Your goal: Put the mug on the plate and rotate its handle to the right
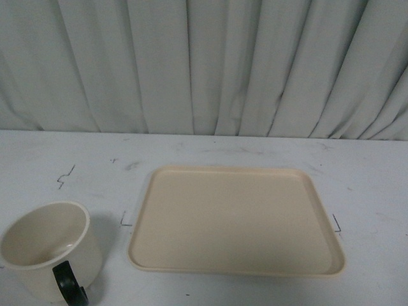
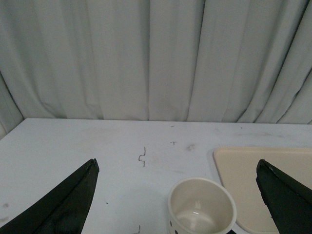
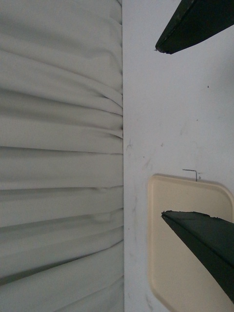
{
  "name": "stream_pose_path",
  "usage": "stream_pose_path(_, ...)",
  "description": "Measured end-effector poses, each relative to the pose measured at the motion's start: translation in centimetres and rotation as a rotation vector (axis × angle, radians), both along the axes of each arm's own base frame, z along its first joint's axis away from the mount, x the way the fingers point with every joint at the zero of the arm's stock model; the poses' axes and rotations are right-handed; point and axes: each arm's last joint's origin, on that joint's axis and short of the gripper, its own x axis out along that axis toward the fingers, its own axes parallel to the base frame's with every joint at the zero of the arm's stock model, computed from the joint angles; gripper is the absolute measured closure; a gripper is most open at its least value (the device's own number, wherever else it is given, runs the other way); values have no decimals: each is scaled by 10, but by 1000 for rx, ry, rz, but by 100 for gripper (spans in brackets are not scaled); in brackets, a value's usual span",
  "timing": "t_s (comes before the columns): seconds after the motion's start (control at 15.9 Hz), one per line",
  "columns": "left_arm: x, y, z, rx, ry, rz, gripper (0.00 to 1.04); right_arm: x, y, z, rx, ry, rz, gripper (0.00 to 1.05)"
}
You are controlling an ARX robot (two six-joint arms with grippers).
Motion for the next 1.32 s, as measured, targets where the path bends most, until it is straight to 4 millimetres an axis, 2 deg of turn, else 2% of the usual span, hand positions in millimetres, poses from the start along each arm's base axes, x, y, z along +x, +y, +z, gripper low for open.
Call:
stream_pose_path(0.69,0,0,0,0,0,0,7,0,0,0,0,0,0,6)
stream_pose_path(0.76,-1,0,-2,-25,142,57,7,0,0,0,0,0,1,6)
stream_pose_path(0.82,8,0,7,-3,438,172,7,0,0,0,0,0,2,6)
stream_pose_path(0.95,33,8,25,-25,533,201,7,0,0,0,1,0,1,6)
stream_pose_path(1.01,49,9,37,-38,553,151,7,0,0,0,1,0,2,6)
stream_pose_path(1.07,66,10,40,-36,619,112,7,0,0,0,1,0,2,6)
stream_pose_path(1.32,121,10,19,-59,883,8,7,0,0,0,1,0,2,6)
